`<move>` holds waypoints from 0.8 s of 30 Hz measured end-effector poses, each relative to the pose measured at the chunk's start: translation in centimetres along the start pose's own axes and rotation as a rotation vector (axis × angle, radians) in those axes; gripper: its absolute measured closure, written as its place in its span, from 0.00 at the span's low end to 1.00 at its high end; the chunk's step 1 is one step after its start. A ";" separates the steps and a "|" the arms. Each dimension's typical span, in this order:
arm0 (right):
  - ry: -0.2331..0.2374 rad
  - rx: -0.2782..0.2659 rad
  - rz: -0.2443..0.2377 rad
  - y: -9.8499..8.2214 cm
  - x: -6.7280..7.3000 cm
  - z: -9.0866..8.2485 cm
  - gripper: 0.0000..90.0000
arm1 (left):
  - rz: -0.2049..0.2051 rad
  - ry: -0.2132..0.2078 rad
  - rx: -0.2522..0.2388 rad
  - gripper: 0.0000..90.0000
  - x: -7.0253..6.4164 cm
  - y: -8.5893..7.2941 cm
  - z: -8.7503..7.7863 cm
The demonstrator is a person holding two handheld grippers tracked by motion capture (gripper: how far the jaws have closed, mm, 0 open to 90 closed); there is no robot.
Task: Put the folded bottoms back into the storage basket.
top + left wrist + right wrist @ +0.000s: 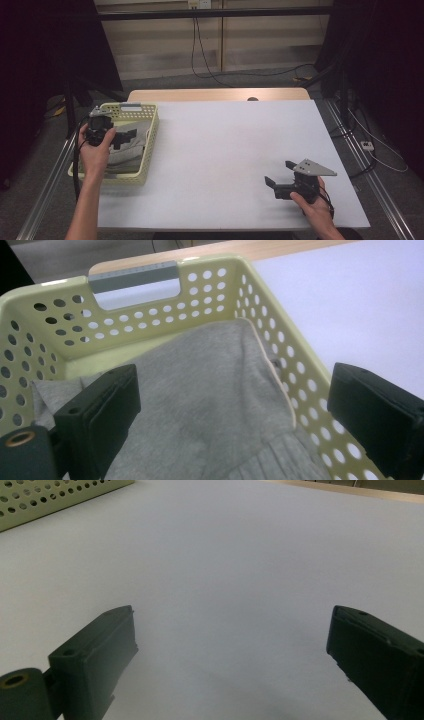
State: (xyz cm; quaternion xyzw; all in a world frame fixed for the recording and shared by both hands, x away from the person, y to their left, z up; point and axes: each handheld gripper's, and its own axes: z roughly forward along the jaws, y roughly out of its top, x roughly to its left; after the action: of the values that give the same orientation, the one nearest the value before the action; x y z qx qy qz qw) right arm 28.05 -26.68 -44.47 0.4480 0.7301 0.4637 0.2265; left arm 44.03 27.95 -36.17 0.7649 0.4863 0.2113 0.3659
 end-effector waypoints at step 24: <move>0.004 0.002 -0.003 0.1 0.2 0.3 0.06 | 0.099 0.002 -0.100 0.07 -5.1 -2.0 -3.1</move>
State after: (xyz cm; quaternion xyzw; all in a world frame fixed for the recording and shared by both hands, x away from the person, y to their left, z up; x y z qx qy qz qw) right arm 28.25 -26.35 -44.50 0.4459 0.7317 0.4637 0.2253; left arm 38.58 24.99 -35.54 0.7686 0.4371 0.2539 0.3921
